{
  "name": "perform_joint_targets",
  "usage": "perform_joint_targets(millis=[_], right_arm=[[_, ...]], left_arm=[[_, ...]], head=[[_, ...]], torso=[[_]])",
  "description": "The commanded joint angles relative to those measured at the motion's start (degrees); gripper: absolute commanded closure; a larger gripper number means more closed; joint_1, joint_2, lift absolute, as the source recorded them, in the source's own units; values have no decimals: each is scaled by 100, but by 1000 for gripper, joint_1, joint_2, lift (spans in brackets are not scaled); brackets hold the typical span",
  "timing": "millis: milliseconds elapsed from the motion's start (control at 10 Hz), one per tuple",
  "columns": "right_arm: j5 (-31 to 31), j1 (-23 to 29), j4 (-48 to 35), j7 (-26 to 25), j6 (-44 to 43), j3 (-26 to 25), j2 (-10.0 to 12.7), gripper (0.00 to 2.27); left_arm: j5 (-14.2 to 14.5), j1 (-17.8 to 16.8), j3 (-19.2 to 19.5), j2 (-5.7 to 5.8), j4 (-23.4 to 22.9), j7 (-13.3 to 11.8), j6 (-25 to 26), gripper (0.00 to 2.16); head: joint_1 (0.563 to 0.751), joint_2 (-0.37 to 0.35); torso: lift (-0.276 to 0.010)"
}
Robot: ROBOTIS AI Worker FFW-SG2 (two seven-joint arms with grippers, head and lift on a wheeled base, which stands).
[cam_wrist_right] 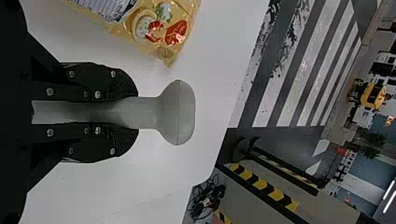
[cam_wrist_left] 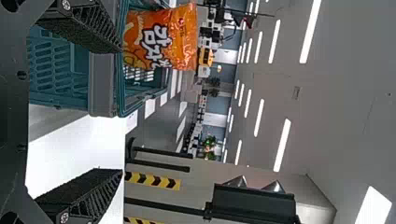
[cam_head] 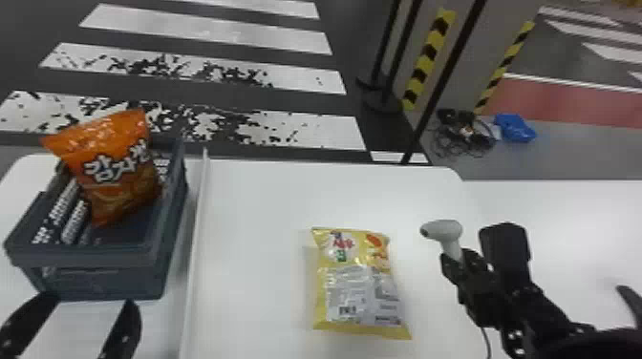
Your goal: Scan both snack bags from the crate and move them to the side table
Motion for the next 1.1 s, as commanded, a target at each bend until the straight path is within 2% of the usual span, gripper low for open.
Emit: perform_joint_targets(millis=[0,300,500,1000], right_arm=[[-164,-129,500,0,-345,-232,0,2246],[-437,-472,1546,123,-750,-584,0,2246],[-480,-630,2091,185,-1171,-619,0,2246],[-533,-815,2821,211,-1593,-602,0,2243]], left_arm=[[0,7,0,-1,-2,0,0,83],[0,-2,9,-1,-2,0,0,83],[0,-2,18,-10,-2,0,0,83],[-9,7,18,-10,-11,0,17,83]], head=[[695,-259],[695,-317],[695,-338],[695,-350]], torso=[[-99],[-99],[-99],[-99]])
